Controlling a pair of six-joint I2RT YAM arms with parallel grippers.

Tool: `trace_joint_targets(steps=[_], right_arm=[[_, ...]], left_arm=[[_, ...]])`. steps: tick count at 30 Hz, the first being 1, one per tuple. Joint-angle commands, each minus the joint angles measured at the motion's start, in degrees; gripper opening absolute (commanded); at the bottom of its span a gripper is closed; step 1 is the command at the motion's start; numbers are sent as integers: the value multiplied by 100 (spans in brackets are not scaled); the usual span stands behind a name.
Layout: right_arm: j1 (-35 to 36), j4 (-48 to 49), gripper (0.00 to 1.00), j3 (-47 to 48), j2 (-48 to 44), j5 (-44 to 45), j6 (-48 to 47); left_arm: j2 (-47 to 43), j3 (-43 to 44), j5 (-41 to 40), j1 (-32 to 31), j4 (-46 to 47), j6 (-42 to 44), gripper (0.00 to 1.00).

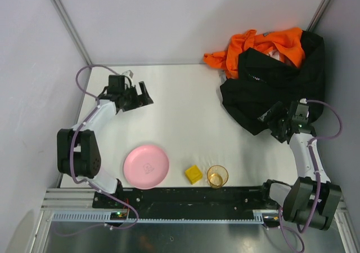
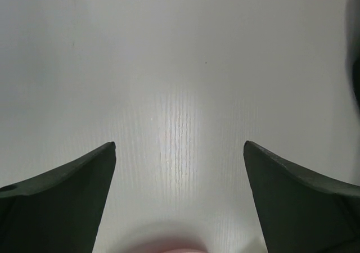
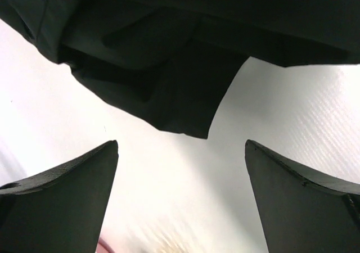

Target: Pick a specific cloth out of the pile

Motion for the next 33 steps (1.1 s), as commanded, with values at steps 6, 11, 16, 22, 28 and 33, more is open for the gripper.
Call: trace_joint_targets(steps=[6, 11, 16, 22, 28, 33], right_arm=[[-35, -463, 99, 205, 249, -440, 107], [53, -446, 99, 207, 517, -639, 167], [187, -201, 99, 207, 908, -835, 436], [319, 392, 99, 207, 1495, -1071, 760], [356, 965, 93, 241, 2069, -1294, 989], [370, 1293, 73, 317, 2356, -1464, 936]], left_arm=[[417, 1173, -3341, -1458, -1472, 1107, 100], [314, 970, -3911, -1666, -1431, 1355, 100], [444, 952, -3645, -1666, -1432, 1209, 100], [521, 1066, -2937, -1659, -1434, 1019, 100], [520, 1203, -2393, -1664, -1424, 901, 100], [578, 1340, -2085, -1662, -1397, 881, 100]])
